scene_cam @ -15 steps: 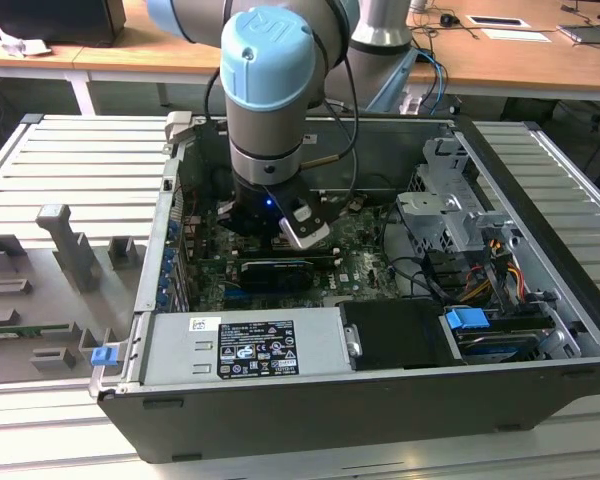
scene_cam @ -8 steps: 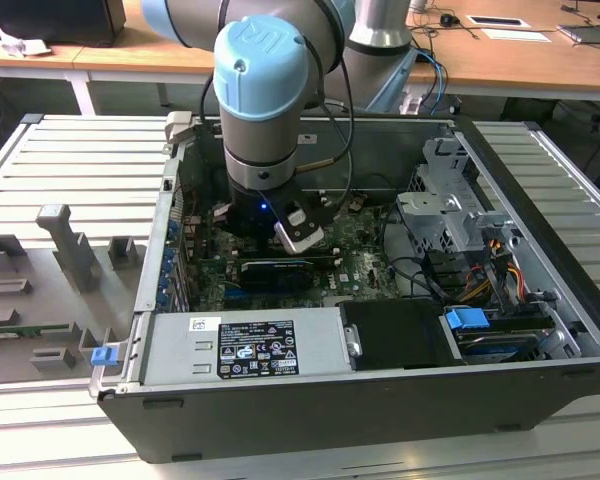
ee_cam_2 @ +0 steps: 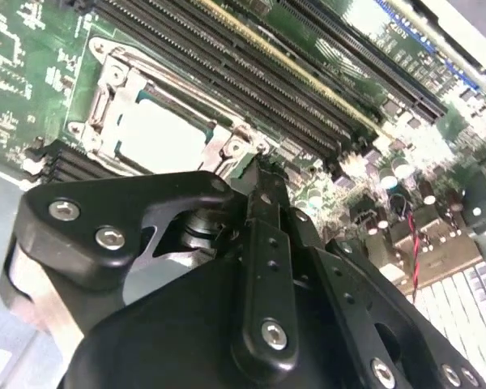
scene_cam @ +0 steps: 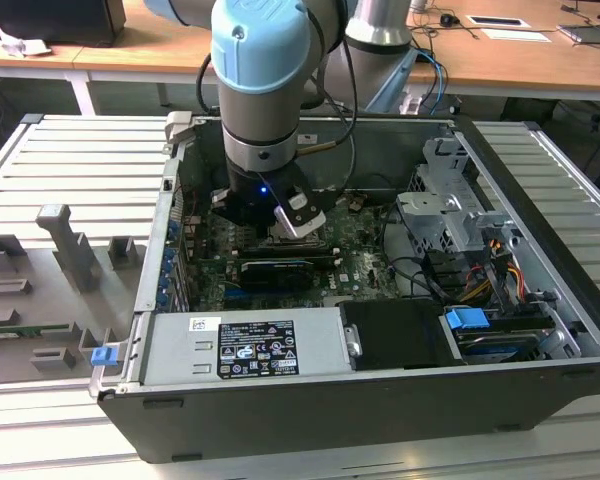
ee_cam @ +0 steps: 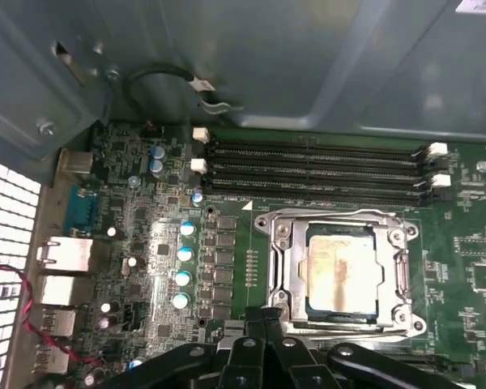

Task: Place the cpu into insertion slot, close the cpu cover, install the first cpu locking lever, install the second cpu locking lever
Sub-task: 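Install the second cpu locking lever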

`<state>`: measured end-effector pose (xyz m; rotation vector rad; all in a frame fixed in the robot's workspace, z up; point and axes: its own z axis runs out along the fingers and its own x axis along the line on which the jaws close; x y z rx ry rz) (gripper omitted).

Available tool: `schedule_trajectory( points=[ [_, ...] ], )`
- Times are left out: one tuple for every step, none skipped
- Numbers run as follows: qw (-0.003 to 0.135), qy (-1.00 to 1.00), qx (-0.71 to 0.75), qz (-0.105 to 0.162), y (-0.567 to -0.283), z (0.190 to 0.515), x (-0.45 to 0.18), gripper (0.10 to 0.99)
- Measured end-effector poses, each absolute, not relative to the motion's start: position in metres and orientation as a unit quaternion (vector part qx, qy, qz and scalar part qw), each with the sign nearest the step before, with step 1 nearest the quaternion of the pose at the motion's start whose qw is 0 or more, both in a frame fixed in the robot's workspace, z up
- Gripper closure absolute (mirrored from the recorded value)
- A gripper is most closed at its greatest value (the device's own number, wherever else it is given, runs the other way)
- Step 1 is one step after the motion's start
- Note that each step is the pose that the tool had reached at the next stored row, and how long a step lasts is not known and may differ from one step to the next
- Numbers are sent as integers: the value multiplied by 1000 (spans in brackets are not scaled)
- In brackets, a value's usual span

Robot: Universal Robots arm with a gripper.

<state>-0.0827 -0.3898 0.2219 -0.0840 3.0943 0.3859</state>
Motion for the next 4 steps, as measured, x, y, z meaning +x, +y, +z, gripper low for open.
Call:
schedule_trajectory(
  points=[
    [11, 992, -27, 124, -390, 223, -83, 980],
    [11, 992, -27, 124, -390, 223, -83, 980],
    [11, 992, -27, 124, -390, 223, -83, 980],
    [11, 992, -27, 124, -390, 223, -83, 980]
  ],
)
